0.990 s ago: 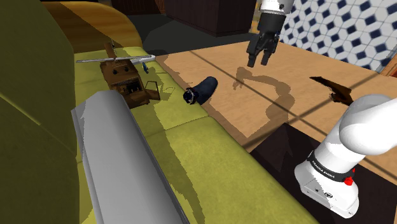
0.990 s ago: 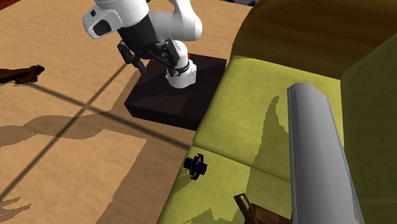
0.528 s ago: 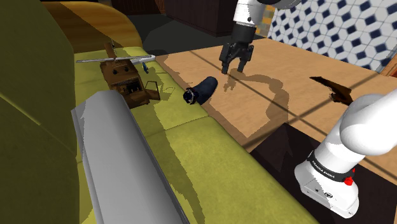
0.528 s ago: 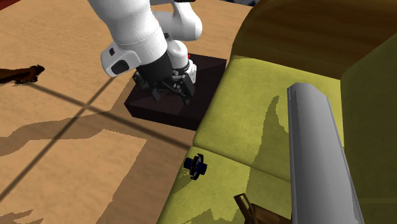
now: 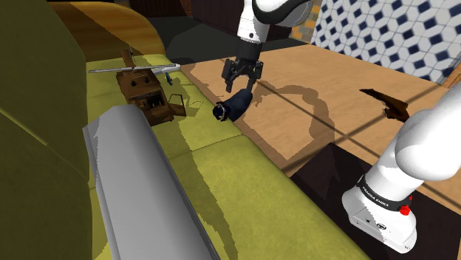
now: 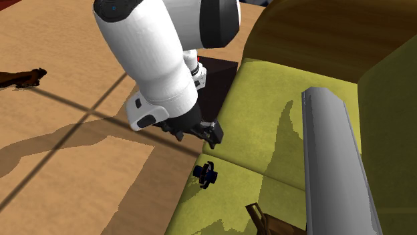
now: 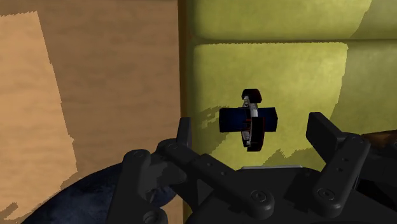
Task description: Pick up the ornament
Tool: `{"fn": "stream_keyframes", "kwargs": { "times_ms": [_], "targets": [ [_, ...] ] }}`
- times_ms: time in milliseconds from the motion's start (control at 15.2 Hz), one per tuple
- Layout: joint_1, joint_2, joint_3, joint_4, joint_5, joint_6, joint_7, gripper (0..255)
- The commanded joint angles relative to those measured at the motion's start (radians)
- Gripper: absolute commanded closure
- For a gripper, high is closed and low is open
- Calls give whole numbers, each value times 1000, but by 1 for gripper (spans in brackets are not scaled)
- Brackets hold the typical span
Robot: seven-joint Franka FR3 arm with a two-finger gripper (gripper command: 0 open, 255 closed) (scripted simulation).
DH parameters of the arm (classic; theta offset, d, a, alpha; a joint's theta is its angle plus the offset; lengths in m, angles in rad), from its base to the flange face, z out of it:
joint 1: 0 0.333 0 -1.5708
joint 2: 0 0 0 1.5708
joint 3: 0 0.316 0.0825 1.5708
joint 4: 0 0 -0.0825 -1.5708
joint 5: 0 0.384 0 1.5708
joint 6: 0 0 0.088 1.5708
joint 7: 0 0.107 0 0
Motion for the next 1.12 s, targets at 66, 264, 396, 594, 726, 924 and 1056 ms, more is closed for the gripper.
{"fn": "stream_keyframes", "kwargs": {
  "times_ms": [66, 264, 396, 594, 726, 924, 1056],
  "targets": [
    [10, 106, 24, 73, -18, 54, 54, 0],
    [16, 151, 30, 96, -27, 82, 73, 0],
    [17, 159, 31, 78, -26, 108, 69, 0],
    [18, 173, 32, 53, -25, 147, 64, 0],
    [19, 181, 33, 41, -24, 167, 61, 0],
    [19, 182, 33, 41, -24, 167, 61, 255],
    [19, 181, 33, 40, -24, 167, 61, 255]
  ]
}}
